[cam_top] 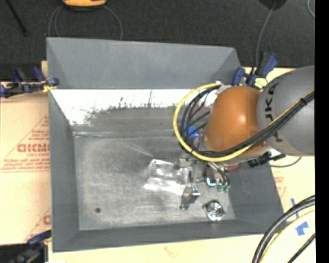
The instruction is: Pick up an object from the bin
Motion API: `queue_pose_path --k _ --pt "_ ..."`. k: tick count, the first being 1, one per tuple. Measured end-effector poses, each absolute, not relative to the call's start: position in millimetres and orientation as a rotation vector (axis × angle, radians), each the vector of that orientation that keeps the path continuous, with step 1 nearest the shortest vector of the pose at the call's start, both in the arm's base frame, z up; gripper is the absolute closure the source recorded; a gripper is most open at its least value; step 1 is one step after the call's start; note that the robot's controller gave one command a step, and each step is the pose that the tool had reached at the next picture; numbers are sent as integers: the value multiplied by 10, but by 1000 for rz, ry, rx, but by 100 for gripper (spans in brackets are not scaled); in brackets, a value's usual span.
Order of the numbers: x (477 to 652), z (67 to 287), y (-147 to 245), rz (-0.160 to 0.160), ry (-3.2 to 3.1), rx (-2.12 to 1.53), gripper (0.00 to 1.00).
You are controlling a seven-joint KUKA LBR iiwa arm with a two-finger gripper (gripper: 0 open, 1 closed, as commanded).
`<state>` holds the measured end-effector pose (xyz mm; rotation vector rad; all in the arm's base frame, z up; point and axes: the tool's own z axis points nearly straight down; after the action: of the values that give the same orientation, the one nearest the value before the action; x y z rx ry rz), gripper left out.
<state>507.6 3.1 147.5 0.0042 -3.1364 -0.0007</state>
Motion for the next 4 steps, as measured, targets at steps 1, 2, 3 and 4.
queue_pose_path --k 1,2,3,4 --pt "5655 721 183 -3 -3149 -128 0" --pt "5561 1012 -39 -1 -3131 -348 0" --pt "5561 1006 99 -4 -3098 -572 0" --pt "5598 757 128 -7 -2978 -1010 0"
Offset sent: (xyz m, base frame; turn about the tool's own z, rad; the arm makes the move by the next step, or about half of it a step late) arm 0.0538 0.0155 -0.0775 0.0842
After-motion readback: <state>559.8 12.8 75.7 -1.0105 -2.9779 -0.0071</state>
